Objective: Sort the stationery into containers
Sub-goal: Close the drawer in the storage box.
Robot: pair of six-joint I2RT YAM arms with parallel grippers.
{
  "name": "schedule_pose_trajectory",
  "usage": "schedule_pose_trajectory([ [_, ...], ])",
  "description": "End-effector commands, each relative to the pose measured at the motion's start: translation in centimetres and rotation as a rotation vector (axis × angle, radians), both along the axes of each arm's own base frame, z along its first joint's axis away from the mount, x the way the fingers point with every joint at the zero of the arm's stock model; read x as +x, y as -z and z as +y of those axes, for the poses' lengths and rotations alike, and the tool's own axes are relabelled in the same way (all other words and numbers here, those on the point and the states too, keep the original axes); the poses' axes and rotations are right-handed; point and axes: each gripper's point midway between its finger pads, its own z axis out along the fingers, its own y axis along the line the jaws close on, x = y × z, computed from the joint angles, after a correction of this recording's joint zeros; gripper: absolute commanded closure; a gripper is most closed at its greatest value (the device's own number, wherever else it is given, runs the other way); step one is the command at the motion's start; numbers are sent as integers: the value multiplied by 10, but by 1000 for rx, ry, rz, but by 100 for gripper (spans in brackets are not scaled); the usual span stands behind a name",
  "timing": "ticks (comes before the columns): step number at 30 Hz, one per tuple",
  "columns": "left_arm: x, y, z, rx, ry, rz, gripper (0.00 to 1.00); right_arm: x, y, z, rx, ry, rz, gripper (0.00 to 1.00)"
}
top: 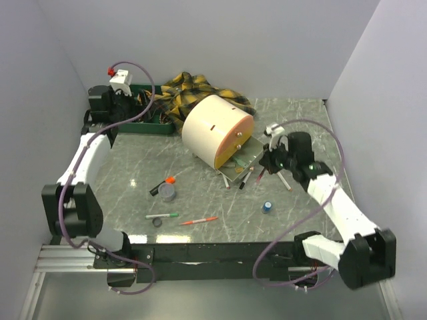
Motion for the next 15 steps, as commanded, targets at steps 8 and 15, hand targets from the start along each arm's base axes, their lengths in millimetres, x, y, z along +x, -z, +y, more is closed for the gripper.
schedule_pose_trajectory([
  [8, 39, 49, -29, 15, 52, 71, 1, 19, -4, -14, 10, 96, -291, 100],
  [15, 44, 48, -52, 41, 116, 64, 1, 7, 31, -12, -88, -53, -342, 100],
])
